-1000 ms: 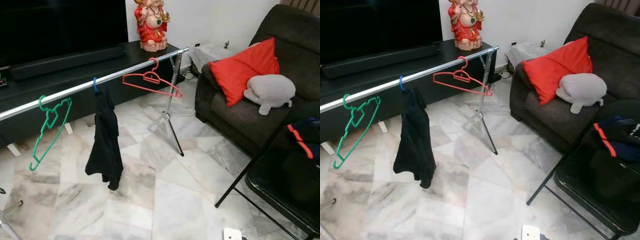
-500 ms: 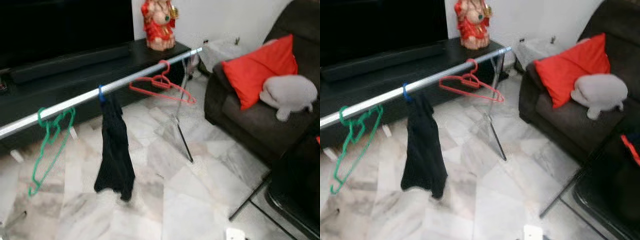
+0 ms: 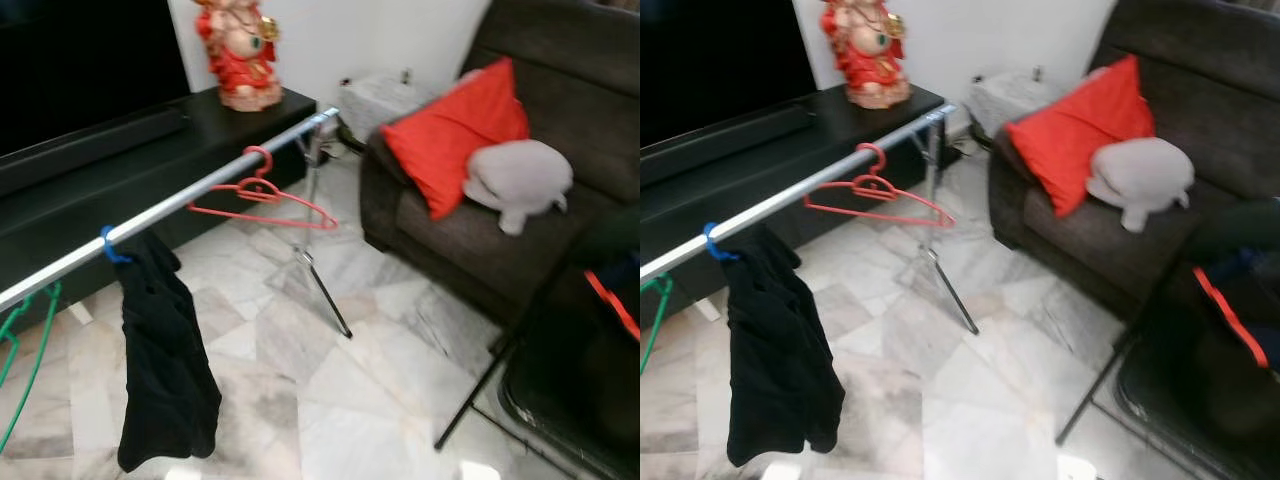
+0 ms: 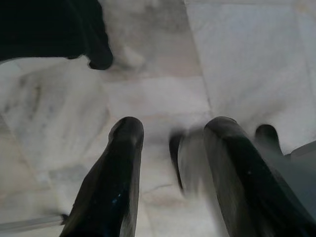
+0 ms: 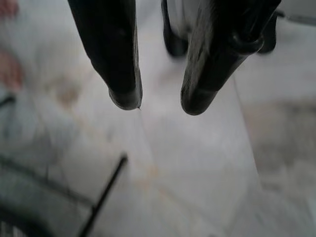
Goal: Hang hanger
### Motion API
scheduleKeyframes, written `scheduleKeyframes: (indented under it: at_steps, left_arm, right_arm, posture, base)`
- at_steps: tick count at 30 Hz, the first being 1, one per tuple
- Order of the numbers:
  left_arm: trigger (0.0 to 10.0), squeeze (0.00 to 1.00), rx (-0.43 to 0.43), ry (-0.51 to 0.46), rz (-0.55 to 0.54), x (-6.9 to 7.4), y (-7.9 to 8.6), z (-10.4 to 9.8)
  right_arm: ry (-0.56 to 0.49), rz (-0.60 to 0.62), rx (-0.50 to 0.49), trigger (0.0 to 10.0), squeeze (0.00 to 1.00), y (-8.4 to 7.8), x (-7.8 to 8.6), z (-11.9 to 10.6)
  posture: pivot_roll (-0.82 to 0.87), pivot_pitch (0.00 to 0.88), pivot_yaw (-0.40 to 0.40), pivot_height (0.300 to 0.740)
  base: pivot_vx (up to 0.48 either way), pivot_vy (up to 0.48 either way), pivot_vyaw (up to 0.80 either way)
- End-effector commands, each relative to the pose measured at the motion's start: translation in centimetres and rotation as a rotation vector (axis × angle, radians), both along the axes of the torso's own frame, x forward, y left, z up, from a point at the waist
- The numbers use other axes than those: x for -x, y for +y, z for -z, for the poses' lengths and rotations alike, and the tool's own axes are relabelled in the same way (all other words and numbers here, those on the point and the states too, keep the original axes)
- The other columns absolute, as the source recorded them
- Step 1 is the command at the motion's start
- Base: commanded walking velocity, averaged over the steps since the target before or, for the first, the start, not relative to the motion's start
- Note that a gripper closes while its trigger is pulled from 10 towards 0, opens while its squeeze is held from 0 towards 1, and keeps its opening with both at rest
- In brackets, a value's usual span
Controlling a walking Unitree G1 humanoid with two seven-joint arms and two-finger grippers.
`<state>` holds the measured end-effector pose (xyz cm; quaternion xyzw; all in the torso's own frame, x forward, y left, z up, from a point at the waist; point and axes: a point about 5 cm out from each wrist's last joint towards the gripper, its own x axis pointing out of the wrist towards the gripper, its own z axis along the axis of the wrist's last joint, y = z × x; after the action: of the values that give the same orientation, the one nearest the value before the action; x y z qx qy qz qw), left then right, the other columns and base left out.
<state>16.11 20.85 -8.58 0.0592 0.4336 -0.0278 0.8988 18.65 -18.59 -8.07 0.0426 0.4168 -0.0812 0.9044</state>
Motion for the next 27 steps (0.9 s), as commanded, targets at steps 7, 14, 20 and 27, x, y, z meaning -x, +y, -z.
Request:
scheduleKeyframes:
  at_steps: [7, 14, 20, 27]
  left_arm:
    - [10.0, 0.00, -0.022, 0.078, -0.020, 2.16, 0.98, 0.76]
    - [10.0, 0.00, -0.021, 0.079, -0.017, 2.19, 0.97, 0.78]
    - [10.0, 0.00, -0.023, 0.079, -0.012, 2.15, 0.97, 0.76]
    - [10.0, 0.00, -0.031, 0.078, 0.010, 2.06, 0.98, 0.72]
  right_arm:
    - [0.021, -0.011, -0.020, 10.0, 0.00, 0.95, 0.66, 0.43]
    - [0.020, -0.010, -0.019, 10.0, 0.00, 0.94, 0.62, 0.41]
    - [0.021, -0.011, -0.020, 10.0, 0.00, 0.96, 0.60, 0.40]
    - [0.021, -0.012, -0.021, 10.0, 0.00, 1.00, 0.61, 0.42]
  posture:
    - [0.08, 0.070, -0.022, 0.740]
    - [0.08, 0.072, -0.022, 0.740]
    - [0.08, 0.073, -0.022, 0.740]
    - [0.08, 0.073, -0.021, 0.740]
  base:
    - [0.000, 0.000, -0.79]
    - [0.000, 0.000, -0.79]
    - [0.000, 0.000, -0.79]
    - [0.000, -0.141, -0.79]
